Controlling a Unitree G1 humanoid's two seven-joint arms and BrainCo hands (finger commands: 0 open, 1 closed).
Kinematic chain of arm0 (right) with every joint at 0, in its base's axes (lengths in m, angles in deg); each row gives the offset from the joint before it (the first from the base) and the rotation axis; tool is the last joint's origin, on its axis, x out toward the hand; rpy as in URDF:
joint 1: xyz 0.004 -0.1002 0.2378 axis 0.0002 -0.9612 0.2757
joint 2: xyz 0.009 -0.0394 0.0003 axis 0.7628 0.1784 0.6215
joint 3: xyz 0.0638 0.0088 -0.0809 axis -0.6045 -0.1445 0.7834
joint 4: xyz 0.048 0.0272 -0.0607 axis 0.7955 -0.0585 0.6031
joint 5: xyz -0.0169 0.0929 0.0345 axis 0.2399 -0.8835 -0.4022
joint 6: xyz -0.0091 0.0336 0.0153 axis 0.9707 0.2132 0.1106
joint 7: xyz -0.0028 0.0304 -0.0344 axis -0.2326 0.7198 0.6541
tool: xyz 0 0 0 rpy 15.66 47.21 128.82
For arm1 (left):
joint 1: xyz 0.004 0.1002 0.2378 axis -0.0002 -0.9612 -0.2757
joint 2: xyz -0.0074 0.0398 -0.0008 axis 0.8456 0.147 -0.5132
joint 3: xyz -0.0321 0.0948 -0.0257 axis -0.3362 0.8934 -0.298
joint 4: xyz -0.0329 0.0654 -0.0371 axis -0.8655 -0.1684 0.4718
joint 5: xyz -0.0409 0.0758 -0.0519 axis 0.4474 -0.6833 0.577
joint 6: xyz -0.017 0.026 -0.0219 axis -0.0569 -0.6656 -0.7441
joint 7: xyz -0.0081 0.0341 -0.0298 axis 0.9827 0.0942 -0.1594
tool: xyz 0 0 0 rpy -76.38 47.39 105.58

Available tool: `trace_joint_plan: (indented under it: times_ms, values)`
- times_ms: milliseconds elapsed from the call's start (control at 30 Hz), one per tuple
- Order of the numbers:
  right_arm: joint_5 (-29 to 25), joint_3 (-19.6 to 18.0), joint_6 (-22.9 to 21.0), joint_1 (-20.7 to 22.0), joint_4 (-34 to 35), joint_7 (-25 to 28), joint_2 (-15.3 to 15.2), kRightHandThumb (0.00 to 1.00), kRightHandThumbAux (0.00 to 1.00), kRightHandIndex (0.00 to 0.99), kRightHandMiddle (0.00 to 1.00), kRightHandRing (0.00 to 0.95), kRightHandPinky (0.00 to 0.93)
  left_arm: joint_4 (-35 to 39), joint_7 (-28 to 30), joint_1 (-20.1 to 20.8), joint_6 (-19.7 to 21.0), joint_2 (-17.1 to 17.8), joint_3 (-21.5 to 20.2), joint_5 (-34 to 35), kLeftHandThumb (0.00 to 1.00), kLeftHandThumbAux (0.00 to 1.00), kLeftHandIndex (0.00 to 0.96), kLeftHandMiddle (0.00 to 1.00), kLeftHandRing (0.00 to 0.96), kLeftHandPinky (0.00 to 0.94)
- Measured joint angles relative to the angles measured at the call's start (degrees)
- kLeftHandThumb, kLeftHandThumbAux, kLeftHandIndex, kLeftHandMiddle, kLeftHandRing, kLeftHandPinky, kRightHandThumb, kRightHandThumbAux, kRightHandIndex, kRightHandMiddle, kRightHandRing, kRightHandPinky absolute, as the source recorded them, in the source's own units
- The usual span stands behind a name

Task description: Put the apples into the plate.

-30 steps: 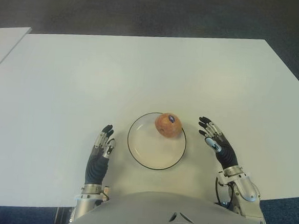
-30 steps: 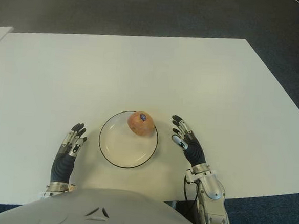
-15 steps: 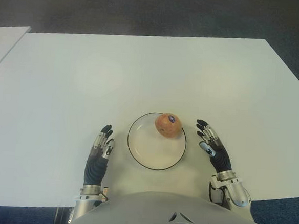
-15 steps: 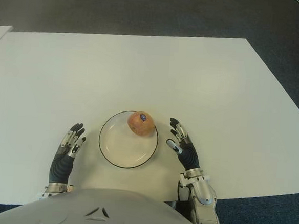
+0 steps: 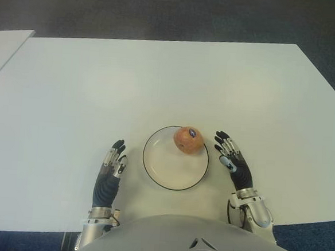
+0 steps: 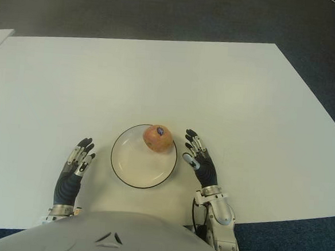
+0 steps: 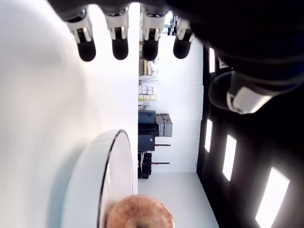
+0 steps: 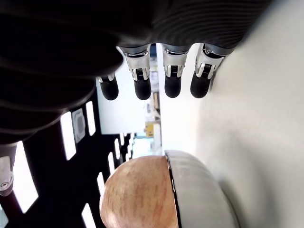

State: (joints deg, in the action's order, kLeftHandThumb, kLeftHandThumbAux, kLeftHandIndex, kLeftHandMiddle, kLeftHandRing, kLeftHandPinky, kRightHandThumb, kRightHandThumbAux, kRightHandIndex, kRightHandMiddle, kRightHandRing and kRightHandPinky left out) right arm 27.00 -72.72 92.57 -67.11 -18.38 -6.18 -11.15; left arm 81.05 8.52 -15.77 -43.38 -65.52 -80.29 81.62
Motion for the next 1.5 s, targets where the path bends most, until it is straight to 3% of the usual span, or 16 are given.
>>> trace_joint_plan:
  times_ms: [467, 767, 1200, 1500]
  values:
    - [-1.13, -0.75, 3.62, 0.37, -3.51, -2.88, 4.75, 0.100, 0.510, 0.000, 0.009, 0.000, 0.000, 0.66, 0.33, 0.11, 0.28, -0.15, -0.55, 1.55, 0.025, 0.457, 0.023, 0.000, 0.000, 0.000]
    - [2.55, -0.85, 7.62, 0.56, -5.13, -7.06, 6.76, 0.087, 0.484, 0.000, 0.000, 0.000, 0.000, -2.00, -0.67, 2.58, 0.62, -1.59, -1.68, -0.07, 0.055, 0.482, 0.009, 0.000, 0.000, 0.000]
    - [3.14, -0.71, 13.80, 1.99, -8.75, -9.61, 9.07, 0.069, 0.460, 0.000, 0.000, 0.000, 0.000, -10.48, -2.84, 6.12, -6.53, -2.80, -3.51, -4.53, 0.053, 0.484, 0.000, 0.000, 0.000, 0.000]
    - [5.02, -0.45, 14.64, 2.21, -9.27, -10.98, 9.17, 0.074, 0.457, 0.000, 0.000, 0.000, 0.000, -13.85, -4.19, 7.53, -10.26, -3.23, -3.96, -6.77, 0.040, 0.461, 0.000, 0.000, 0.000, 0.000]
